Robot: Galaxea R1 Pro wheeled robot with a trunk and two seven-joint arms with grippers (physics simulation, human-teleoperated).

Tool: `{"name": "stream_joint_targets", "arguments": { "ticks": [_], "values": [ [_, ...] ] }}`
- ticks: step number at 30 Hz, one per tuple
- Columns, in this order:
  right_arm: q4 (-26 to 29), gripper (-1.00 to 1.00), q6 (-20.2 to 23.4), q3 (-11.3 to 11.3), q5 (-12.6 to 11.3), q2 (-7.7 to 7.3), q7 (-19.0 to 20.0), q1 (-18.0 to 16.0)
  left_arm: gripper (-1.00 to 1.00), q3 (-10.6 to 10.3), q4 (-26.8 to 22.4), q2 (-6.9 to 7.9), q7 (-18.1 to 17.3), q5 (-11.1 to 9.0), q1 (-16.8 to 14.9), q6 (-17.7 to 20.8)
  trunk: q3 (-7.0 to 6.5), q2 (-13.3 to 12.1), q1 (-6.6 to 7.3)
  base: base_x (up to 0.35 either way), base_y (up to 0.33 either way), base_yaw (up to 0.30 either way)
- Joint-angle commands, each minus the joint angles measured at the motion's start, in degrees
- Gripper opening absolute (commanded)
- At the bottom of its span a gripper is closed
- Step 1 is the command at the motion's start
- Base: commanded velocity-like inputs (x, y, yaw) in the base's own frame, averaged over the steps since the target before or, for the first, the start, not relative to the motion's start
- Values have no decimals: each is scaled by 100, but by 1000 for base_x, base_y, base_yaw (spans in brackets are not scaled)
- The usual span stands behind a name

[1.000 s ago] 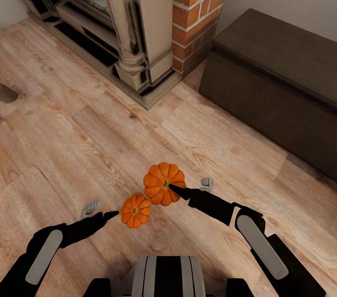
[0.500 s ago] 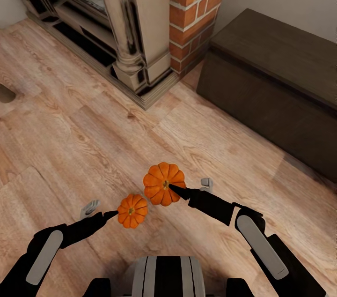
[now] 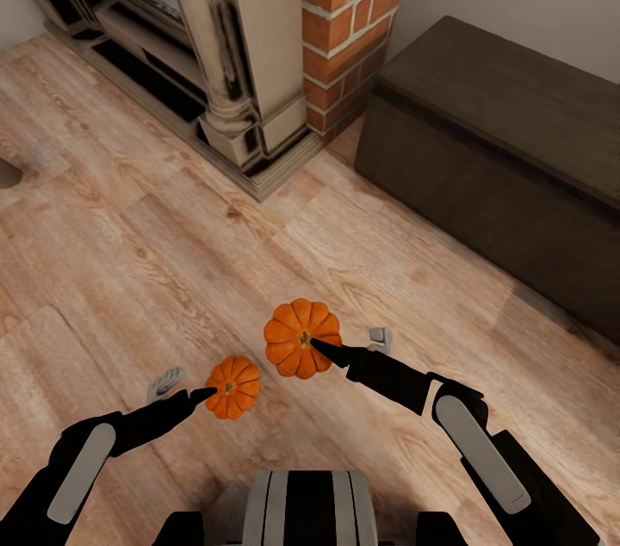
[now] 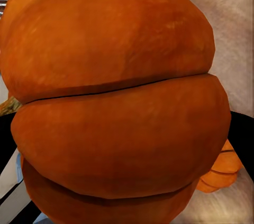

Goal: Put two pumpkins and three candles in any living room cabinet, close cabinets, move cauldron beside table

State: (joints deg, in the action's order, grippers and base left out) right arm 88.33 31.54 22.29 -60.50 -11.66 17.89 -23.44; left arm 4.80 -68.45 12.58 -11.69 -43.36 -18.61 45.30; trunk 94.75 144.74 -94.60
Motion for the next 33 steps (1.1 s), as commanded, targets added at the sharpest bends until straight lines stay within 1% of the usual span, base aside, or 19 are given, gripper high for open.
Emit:
{"name": "stream_joint_targets", "arguments": {
  "ticks": [1,6,14,21,25,26,30,33],
  "values": [
    [1,-100,19,3,-31,-3,-5,-3,100,11,-1,-2,-30,12,-2,32,3,1,1,0,-21,0],
    [0,-100,19,3,-30,-3,-8,-3,100,17,7,30,-100,-46,-2,31,3,1,1,0,-6,0],
    [0,-100,19,4,-32,-3,-125,-3,100,29,6,40,-114,-71,-2,17,3,1,1,0,0,0],
    [0,-100,19,4,-32,-3,-133,-3,100,29,-3,47,-128,-83,-2,14,158,11,-17,0,0,0],
    [0,-100,19,4,-32,-3,-130,-3,100,34,-7,62,-380,-64,-2,14,247,16,-27,0,0,0],
    [0,-100,19,4,-32,-3,-129,-3,100,36,-4,84,-459,-59,-2,13,247,16,-27,0,0,0],
    [0,-100,19,4,-32,-3,-136,-3,100,38,-2,143,-536,-65,-2,14,247,16,-27,0,0,0],
    [0,-100,19,4,-32,-3,-137,-3,100,43,-1,157,-593,-69,-2,14,313,20,-35,0,0,0]
  ]
}}
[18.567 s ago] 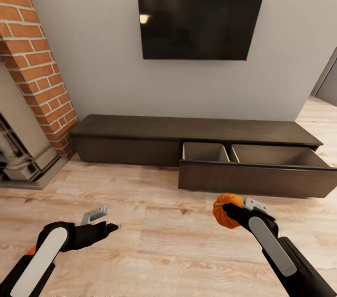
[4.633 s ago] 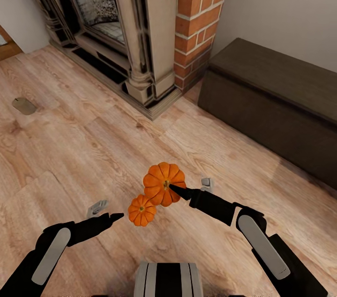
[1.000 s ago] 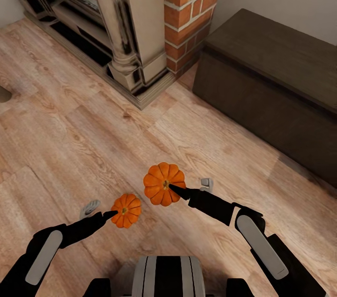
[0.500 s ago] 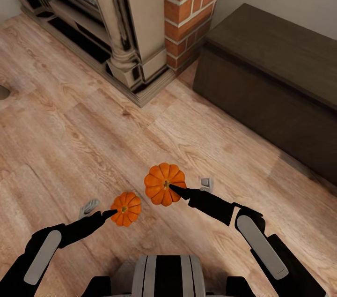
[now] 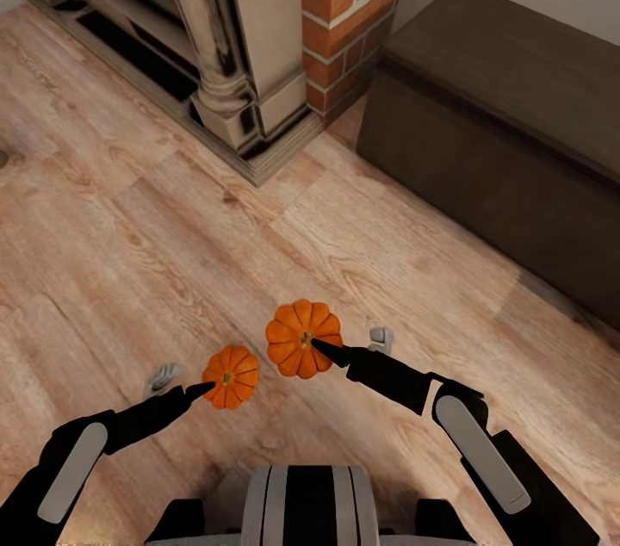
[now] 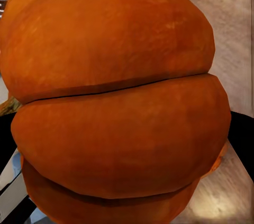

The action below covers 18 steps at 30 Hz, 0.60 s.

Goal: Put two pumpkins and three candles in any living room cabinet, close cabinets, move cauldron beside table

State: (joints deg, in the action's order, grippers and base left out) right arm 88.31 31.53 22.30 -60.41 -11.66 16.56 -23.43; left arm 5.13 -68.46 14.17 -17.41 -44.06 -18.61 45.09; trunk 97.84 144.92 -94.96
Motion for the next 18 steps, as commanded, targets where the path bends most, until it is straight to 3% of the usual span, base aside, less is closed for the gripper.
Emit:
{"name": "stream_joint_targets", "arguments": {
  "ticks": [1,8,18],
  "values": [
    [2,-100,20,3,-41,-3,-4,-3,100,12,-1,2,-44,1,-2,33,26,3,-1,0,0,0],
    [2,-100,20,3,-41,-3,-4,-3,100,247,6,5,-102,18,-2,34,158,11,-17,0,0,0],
    [-21,-100,20,3,-37,-3,-4,-3,100,278,8,-1,-104,59,-2,28,291,19,-32,0,0,0]
  ]
}}
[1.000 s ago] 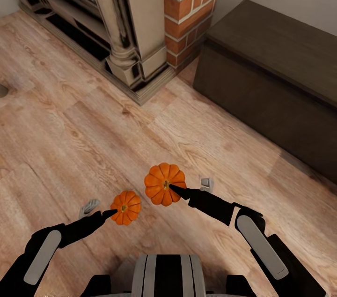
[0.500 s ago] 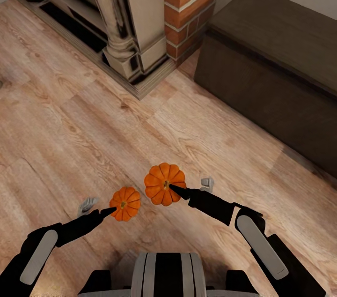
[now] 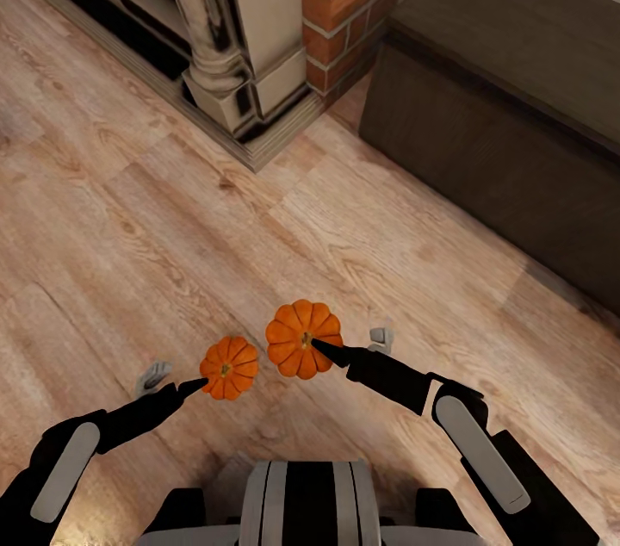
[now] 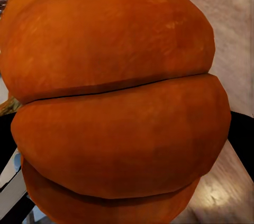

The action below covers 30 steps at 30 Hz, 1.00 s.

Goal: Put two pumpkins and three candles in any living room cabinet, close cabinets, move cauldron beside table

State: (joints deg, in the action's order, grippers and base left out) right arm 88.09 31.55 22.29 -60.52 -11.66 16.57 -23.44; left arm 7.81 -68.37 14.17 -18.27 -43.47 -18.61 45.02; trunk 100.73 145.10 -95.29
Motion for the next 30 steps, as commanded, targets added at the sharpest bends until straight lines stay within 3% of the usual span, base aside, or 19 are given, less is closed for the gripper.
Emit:
{"name": "stream_joint_targets", "arguments": {
  "ticks": [1,9,30],
  "values": [
    [0,-100,18,3,-28,-2,-5,-3,100,10,-1,-2,-18,3,-2,35,25,2,-2,0,0,0],
    [2,-100,18,3,-24,-3,-5,-3,100,3,-6,-10,-18,5,-2,34,202,13,-22,0,0,0],
    [5,-100,18,3,-27,-3,-5,-3,100,-4,-5,-19,-1,17,-2,33,202,13,-22,47,-30,0]
  ]
}}
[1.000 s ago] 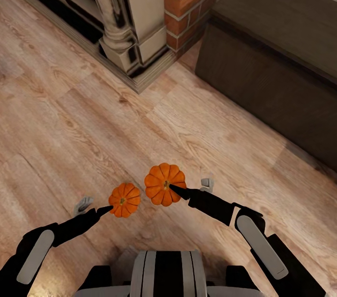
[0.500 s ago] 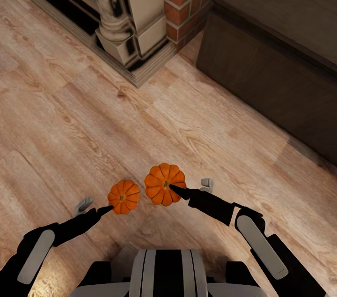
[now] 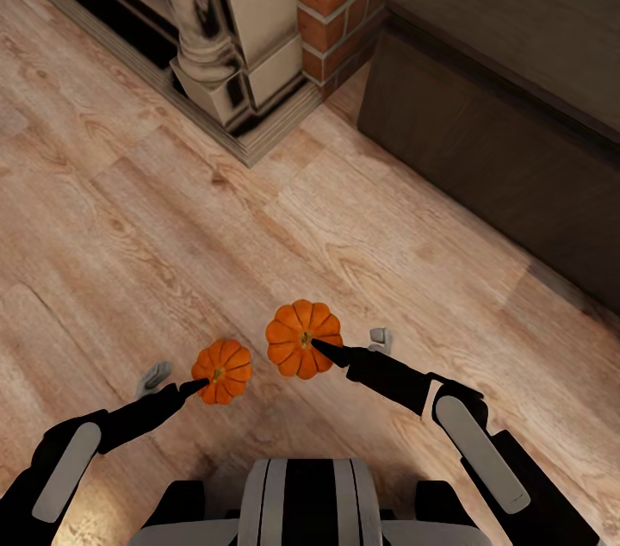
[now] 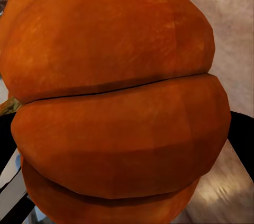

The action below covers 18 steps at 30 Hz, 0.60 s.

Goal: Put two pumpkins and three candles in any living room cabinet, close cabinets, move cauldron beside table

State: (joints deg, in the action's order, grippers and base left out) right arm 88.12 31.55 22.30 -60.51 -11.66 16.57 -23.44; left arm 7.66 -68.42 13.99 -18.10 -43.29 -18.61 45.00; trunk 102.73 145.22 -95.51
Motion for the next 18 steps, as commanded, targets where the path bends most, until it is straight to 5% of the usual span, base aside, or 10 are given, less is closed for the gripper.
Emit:
{"name": "stream_joint_targets", "arguments": {
  "ticks": [1,18],
  "values": [
    [1,-100,17,3,-27,-3,-4,-3,100,13,0,-2,-18,-2,-2,35,3,1,-1,69,-1,0],
    [-5,-100,17,3,-27,-3,-4,-3,100,19,4,-2,-3,-3,-2,35,3,1,-1,12,-42,0]
  ]
}}
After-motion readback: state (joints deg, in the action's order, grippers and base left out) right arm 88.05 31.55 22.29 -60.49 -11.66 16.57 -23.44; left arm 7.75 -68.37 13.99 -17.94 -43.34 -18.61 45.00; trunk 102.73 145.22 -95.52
